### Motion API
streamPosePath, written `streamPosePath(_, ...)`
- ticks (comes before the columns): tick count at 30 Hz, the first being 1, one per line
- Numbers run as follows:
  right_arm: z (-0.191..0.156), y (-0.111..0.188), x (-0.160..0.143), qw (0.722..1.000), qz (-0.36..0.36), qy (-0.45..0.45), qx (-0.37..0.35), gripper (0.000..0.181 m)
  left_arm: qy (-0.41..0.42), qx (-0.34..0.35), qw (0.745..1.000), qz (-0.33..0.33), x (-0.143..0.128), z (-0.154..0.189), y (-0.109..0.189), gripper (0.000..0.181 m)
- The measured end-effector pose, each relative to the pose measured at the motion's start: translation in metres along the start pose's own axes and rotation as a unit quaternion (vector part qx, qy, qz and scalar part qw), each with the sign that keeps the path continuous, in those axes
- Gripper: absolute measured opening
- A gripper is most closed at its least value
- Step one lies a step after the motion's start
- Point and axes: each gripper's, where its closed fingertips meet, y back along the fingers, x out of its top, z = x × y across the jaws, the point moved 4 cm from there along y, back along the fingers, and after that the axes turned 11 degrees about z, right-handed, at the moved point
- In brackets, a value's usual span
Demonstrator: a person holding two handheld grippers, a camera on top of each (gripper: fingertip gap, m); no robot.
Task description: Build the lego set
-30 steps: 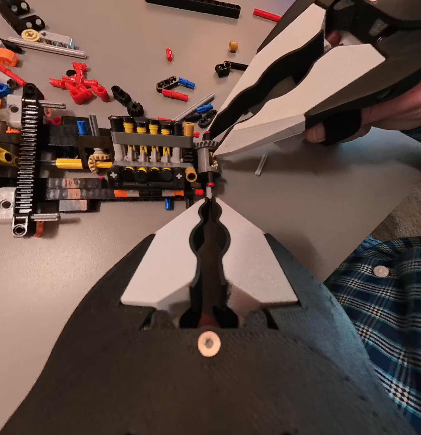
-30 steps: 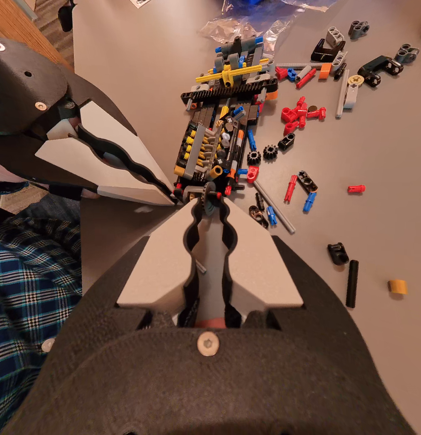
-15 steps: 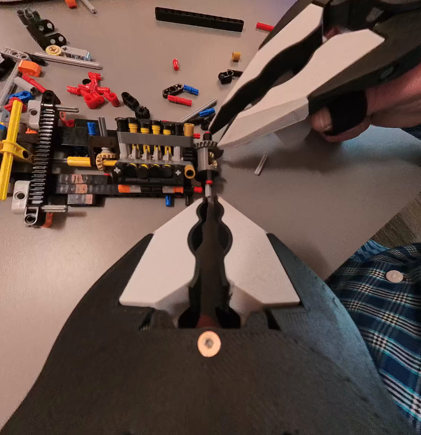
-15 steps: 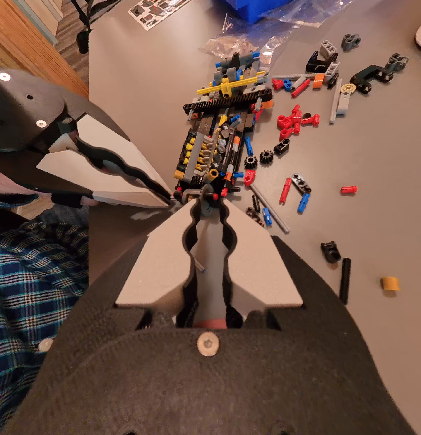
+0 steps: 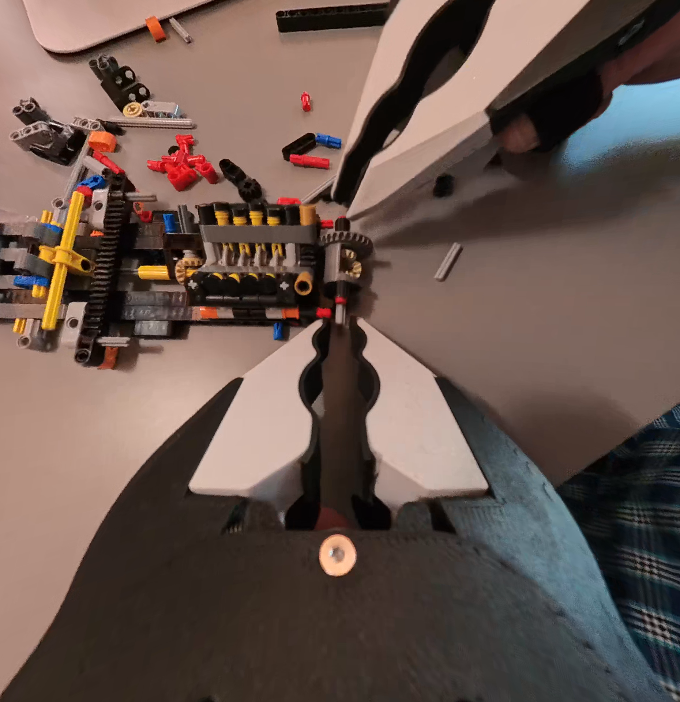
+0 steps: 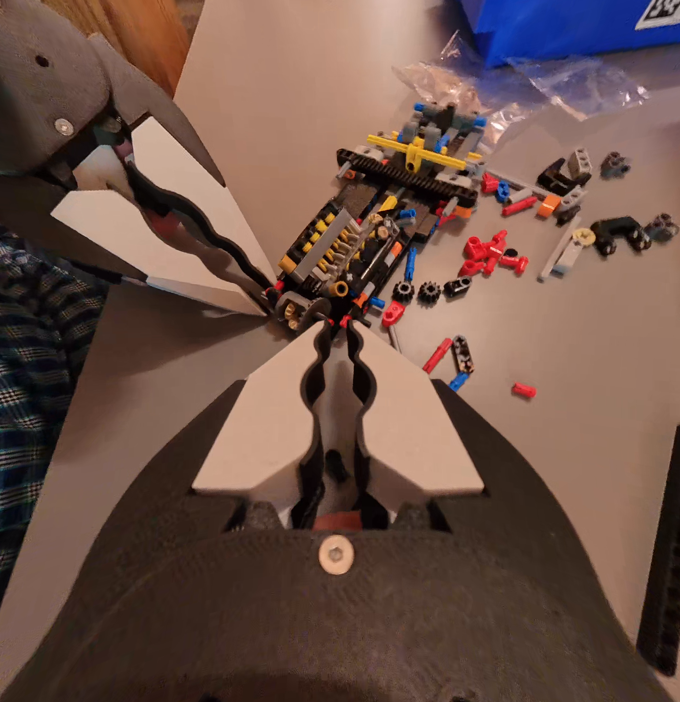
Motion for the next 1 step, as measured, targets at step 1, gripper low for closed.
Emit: streamPosePath(1,0.0007,-0.0016,0.0009,1.000,0.000,0.006,0.004,0.003,0.000,0.004,1.000,-0.001,0.0006,-0.0006,-0.0009,0.009)
